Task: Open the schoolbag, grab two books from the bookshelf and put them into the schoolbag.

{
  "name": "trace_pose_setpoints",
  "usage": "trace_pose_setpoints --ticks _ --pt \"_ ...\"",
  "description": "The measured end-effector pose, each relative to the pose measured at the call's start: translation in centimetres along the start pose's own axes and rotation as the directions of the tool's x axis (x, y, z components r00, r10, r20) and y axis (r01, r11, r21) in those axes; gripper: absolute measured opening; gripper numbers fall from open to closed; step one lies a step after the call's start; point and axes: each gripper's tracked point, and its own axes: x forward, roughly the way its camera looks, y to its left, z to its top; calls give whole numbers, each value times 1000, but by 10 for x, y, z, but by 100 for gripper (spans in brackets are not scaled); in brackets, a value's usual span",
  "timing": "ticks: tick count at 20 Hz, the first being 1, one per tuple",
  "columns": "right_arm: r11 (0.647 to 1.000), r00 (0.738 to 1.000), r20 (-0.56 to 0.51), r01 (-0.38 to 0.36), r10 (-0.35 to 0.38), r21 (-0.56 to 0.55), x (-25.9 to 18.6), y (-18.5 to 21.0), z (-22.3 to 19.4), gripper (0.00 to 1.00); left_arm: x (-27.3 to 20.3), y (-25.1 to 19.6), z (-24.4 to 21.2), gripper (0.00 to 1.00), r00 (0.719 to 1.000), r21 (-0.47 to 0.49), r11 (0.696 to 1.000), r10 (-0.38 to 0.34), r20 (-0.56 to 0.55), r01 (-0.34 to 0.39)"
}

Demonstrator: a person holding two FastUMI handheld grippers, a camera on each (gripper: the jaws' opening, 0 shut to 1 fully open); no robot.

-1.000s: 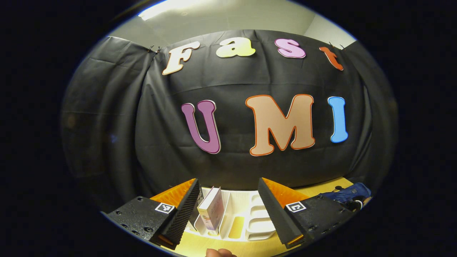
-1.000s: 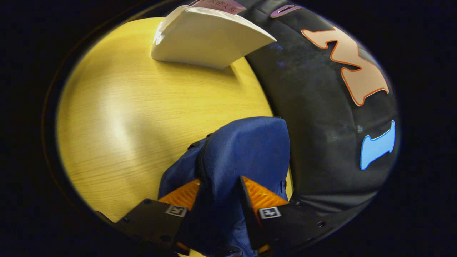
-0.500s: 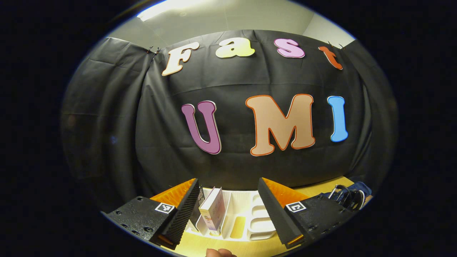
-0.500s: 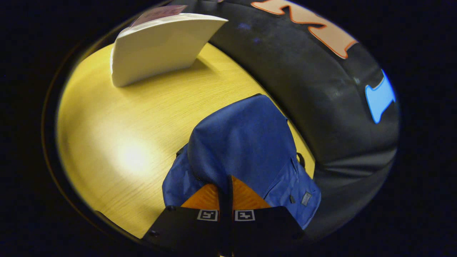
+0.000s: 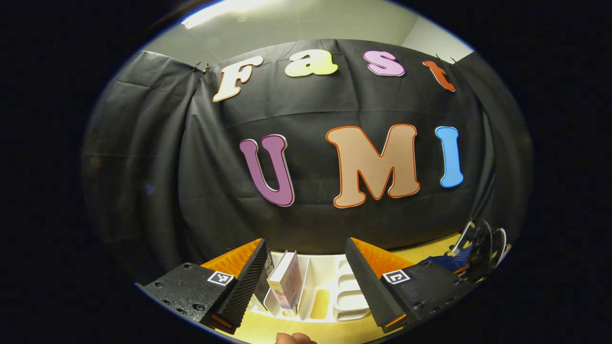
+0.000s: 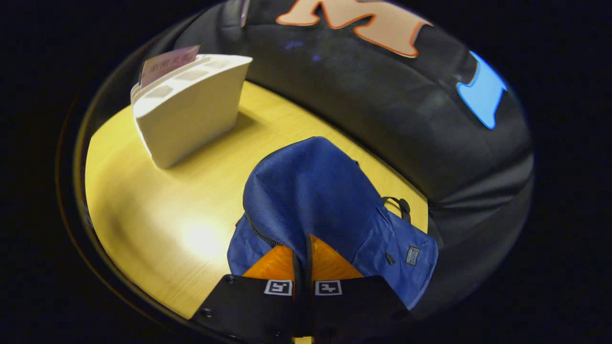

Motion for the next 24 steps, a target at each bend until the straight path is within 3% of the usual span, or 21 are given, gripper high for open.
trace_pose_setpoints --ticks 3,4,6,7,9,11,12,13,16,21,22,24 --pt "984 998 68 -20 8 177 -22 -26 22 0 2 1 1 97 1000 -1 1000 -2 0 2" --pt "968 996 89 -33 11 247 -28 -36 23 7 3 1 0 97 1000 -3 1000 -5 -3 5" --pt "930 994 108 -43 4 366 -40 -56 27 3 4 -1 -5 94 1000 -8 1000 -13 -15 13" --pt "910 993 118 -46 -3 412 -44 -65 26 7 5 -2 -5 96 1000 -11 1000 -17 -18 17" --pt "871 990 140 -50 -21 489 -58 -81 23 3 7 -2 -5 97 1000 -13 1000 -23 -19 22" --pt "830 984 173 -64 -40 554 -66 -92 22 3 9 -2 -6 100 999 -11 1000 -26 -21 25" --pt "808 981 187 -76 -44 585 -68 -92 22 6 10 -2 -7 97 999 -9 1000 -25 -24 24" --pt "783 978 202 -82 -57 616 -72 -98 22 6 10 -3 -6 100 999 -8 1000 -26 -24 26" --pt "692 968 239 -117 -82 712 -74 -109 16 3 13 -4 -8 97 999 -8 999 -35 -28 35" --pt "471 953 288 -211 -96 856 -69 -122 3 3 20 -5 -22 100 997 -63 997 -44 -63 40" --pt "445 951 292 -220 -100 868 -69 -123 0 3 23 -2 -28 97 996 -66 997 -39 -78 34" --pt "438 949 293 -217 -114 872 -73 -128 0 4 29 5 -31 96 996 -63 998 -31 -88 26"
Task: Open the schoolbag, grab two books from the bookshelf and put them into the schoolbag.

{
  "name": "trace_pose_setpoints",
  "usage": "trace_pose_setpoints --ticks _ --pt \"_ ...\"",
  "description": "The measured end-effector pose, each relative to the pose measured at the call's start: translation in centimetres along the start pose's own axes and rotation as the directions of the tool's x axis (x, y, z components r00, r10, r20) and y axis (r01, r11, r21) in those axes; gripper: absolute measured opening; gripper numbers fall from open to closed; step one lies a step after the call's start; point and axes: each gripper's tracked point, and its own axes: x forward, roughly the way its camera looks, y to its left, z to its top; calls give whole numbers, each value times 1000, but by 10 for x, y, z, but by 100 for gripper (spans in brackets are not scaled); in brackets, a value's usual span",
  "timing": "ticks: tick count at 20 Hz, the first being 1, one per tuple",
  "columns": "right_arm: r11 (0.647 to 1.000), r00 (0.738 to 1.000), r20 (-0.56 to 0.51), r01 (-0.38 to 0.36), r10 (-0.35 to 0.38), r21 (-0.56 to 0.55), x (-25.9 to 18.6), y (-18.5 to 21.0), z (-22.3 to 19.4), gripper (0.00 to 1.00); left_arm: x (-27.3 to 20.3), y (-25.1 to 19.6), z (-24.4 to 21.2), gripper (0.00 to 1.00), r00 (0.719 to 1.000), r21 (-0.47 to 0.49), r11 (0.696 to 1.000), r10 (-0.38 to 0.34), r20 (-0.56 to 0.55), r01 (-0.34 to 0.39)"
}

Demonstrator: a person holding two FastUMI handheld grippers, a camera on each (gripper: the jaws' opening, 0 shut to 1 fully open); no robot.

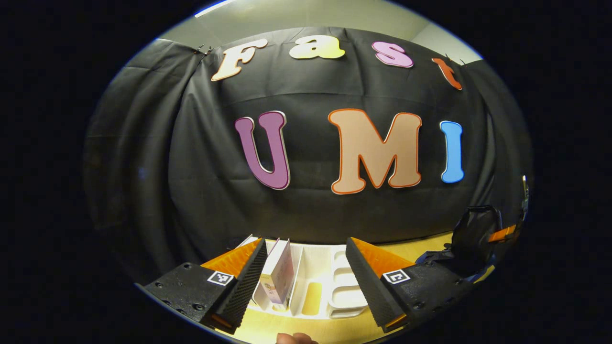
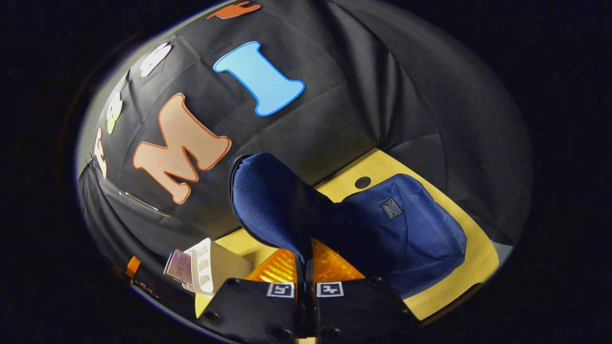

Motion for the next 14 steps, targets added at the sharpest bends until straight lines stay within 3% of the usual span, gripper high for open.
trace_pose_setpoints --ticks 4,7,10,14 --pt "1000 1000 -7 -7 7 -4 -1 3 0 4 24 13 -3 99 999 -53 999 -1 -42 -1" --pt "1000 1000 -7 -14 14 4 -1 3 -3 4 52 24 -23 95 986 -70 997 -25 -163 13" --pt "1000 1000 -9 -22 22 14 -1 3 -3 4 76 36 -47 94 950 -136 991 -55 -308 14" --pt "999 999 -15 -30 30 19 0 3 -2 4 106 60 -82 95 886 -107 993 -14 -463 -40"
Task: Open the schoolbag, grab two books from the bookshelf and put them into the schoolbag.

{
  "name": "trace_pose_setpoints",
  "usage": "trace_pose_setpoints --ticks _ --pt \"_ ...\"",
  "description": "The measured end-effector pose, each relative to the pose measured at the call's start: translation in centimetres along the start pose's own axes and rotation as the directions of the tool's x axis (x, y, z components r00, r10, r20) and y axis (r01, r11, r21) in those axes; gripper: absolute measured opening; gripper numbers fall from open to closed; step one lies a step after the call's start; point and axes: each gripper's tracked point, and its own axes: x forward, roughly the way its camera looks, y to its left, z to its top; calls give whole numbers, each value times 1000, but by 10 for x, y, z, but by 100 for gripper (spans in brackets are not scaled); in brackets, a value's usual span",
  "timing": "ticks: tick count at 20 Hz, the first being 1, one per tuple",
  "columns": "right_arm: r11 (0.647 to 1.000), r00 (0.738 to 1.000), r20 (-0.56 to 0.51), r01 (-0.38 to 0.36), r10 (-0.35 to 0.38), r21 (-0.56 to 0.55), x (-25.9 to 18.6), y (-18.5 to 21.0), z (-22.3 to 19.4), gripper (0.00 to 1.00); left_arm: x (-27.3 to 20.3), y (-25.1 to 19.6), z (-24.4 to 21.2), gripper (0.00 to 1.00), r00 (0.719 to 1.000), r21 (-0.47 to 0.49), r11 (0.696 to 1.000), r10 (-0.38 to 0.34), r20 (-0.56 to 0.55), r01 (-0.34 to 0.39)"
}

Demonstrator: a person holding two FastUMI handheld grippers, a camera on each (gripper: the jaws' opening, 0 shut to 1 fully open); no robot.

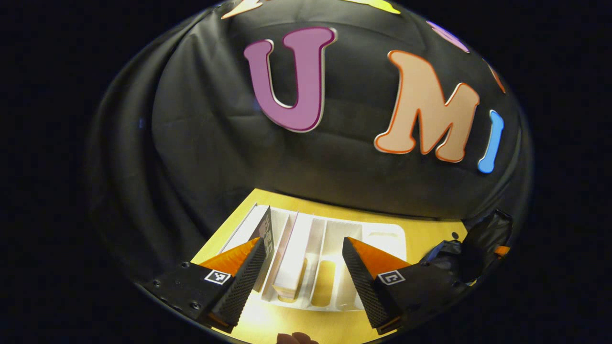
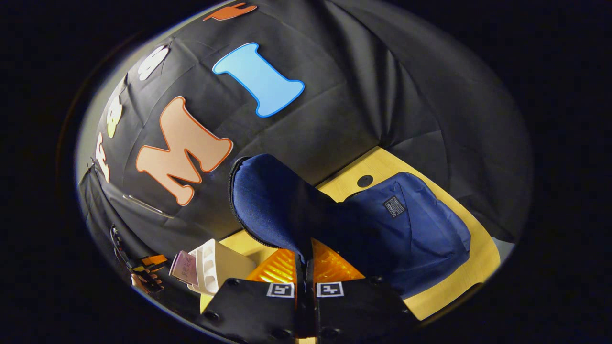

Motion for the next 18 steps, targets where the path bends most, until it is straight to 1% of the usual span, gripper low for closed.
trace_pose_setpoints --ticks 2,3,5,8,9,10,11,13,14,16,18 --pt "1000 1000 -4 -3 3 -2 0 0 0 4 12 0 -9 95 997 59 998 22 -74 -18" --pt "1000 1000 -4 -4 4 -4 -1 0 -1 2 19 -4 -16 95 993 87 996 22 -116 -12" --pt "1000 1000 -3 -7 7 -3 0 1 -1 4 24 -11 -27 96 976 122 992 25 -216 1" --pt "1000 1000 -3 -11 11 5 -1 1 -1 3 34 -1 -35 96 956 163 986 69 -284 -23" --pt "1000 1000 -1 -11 11 8 -1 1 0 4 37 0 -38 96 952 170 985 75 -296 -24" --pt "1000 1000 4 -11 11 16 -1 0 1 3 37 0 -41 92 947 176 984 79 -313 -24" --pt "1000 1000 8 -10 10 23 -1 0 1 3 36 0 -44 94 941 176 984 79 -330 -21" --pt "999 1000 9 -10 9 33 -2 -1 0 4 33 0 -46 94 925 189 982 91 -369 -21" --pt "1000 1000 9 -9 8 30 -1 -1 0 4 31 -1 -48 92 919 191 981 88 -385 -13" --pt "1000 1000 12 -3 3 16 -1 -2 -1 2 32 -2 -54 85 900 209 978 94 -425 -4" --pt "1000 1000 11 -2 2 8 -1 0 -3 2 32 -5 -66 57 876 194 981 70 -477 27"
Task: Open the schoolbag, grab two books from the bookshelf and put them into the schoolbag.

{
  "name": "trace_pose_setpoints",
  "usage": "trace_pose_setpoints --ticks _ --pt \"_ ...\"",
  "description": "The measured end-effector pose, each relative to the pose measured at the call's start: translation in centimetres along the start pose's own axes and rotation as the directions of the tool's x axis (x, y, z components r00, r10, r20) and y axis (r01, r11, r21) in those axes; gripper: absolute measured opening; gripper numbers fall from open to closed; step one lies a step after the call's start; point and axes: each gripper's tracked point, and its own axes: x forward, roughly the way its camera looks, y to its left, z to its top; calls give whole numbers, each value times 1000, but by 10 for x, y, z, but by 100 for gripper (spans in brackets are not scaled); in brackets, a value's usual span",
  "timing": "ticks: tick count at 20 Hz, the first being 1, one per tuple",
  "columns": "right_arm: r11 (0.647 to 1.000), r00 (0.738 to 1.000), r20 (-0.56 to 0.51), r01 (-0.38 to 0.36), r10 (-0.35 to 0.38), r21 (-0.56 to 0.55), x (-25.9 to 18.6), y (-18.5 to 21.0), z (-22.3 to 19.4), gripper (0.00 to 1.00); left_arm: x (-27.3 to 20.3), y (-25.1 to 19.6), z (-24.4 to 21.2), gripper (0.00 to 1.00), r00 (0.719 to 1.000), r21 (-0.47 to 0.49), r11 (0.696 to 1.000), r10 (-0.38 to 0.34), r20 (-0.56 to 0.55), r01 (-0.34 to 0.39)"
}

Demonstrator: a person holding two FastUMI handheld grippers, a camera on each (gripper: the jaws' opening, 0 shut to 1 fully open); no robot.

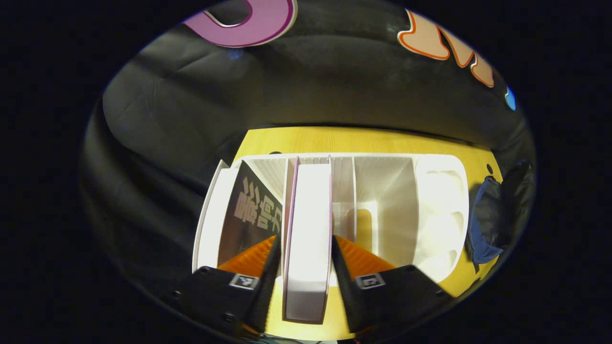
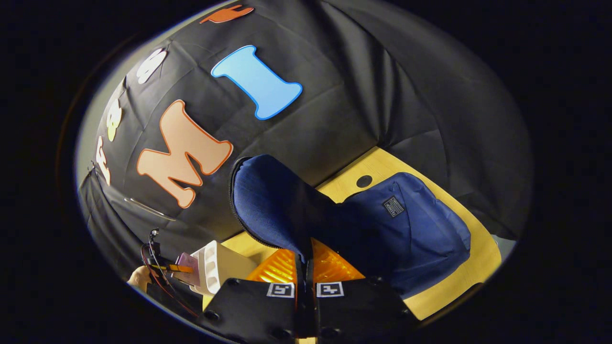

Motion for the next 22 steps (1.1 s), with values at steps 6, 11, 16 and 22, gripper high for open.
trace_pose_setpoints --ticks 6,11,16,22 --pt "1000 1000 -4 0 0 4 0 0 0 4 -1 -9 4 36 999 7 999 -36 8 36" --pt "1000 1000 -7 1 -1 -3 1 2 -2 2 -10 -7 6 35 998 15 998 -60 24 59" --pt "1000 1000 -11 0 0 -9 2 1 -2 4 -44 9 28 35 994 82 996 -35 108 26" --pt "1000 1000 -13 -5 5 -8 0 1 -2 4 -98 12 58 34 972 44 996 -84 220 76"
